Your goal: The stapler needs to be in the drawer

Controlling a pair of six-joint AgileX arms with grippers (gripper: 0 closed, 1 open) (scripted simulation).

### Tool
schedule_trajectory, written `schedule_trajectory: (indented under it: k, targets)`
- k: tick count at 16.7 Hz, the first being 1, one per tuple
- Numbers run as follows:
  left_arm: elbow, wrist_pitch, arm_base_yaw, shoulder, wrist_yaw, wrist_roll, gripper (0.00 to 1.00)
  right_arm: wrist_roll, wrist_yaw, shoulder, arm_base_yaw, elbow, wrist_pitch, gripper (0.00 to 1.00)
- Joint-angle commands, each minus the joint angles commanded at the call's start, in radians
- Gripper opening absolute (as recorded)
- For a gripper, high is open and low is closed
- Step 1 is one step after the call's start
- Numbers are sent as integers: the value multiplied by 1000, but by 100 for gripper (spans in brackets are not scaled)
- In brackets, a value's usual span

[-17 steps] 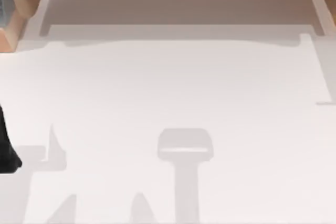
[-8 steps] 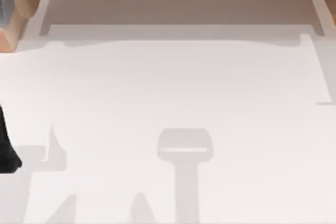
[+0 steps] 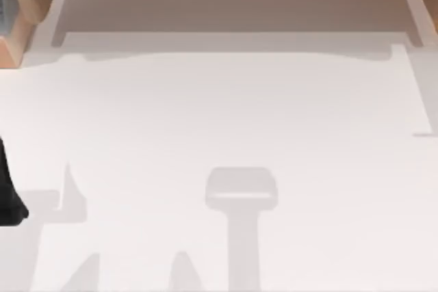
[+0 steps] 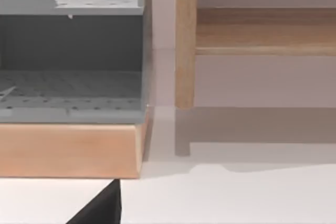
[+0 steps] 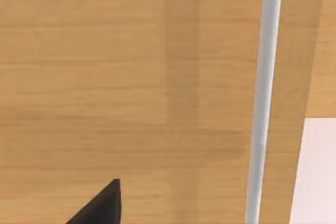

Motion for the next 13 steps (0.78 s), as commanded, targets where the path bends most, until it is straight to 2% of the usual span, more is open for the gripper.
schedule_trajectory:
  k: [9,13]
  targets:
    - [0,0,0,0,0,0,100,-15,-16,8,25,-20,49,100]
    - [0,0,0,0,0,0,100,-16,29,29,73,39,8,100]
